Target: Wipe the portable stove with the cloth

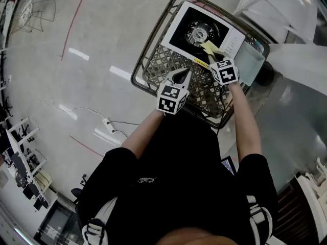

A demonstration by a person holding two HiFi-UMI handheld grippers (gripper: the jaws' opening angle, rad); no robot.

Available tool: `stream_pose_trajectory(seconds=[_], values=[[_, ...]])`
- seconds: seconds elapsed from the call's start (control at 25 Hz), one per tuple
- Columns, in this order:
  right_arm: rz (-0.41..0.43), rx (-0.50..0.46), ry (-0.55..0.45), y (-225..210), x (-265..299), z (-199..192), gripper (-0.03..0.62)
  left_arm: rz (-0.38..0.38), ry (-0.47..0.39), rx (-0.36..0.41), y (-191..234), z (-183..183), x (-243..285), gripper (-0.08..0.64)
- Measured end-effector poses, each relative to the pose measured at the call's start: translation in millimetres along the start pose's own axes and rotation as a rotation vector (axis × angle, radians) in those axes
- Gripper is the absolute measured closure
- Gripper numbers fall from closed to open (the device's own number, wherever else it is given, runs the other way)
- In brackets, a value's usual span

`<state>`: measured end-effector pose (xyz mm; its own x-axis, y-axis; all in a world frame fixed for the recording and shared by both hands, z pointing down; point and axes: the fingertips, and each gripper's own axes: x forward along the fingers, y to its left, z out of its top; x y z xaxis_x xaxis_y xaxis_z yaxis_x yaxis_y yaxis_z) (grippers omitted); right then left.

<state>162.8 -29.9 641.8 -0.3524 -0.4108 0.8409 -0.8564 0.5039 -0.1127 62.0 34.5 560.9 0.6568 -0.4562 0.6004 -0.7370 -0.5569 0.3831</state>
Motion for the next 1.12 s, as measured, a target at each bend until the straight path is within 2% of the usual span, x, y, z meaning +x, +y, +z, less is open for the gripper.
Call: stream_pose_trajectory(seconds=[0.16, 0.36, 0.56, 0.72, 0.92, 1.12], values=[[-0.003, 0.009, -0.035, 6, -12, 7, 0.563, 0.013, -0.002, -0.013, -1, -4, -6, 0.541], [-0.002, -0.024, -0.036, 25, -20, 2, 0.563, 0.024, -0.002, -0.022, -5, -11, -9, 0.541], [-0.033, -0.028, -0.056, 32, -24, -1, 0.565, 0.033, -0.010, -0.022, -8, -12, -9, 0.541], [0.007, -0.002, -0.076, 50, -30, -6, 0.565, 0.054, -0.015, -0.024, -9, -12, -14, 0.541], [0.016, 0.010, -0.031, 58, -14, -33, 0.565, 0.090, -0.029, -0.048, -9, -11, -20, 0.541], [0.018, 0.030, -0.036, 62, -8, -39, 0.563, 0.126, -0.039, -0.066, -7, -13, -31, 0.541]])
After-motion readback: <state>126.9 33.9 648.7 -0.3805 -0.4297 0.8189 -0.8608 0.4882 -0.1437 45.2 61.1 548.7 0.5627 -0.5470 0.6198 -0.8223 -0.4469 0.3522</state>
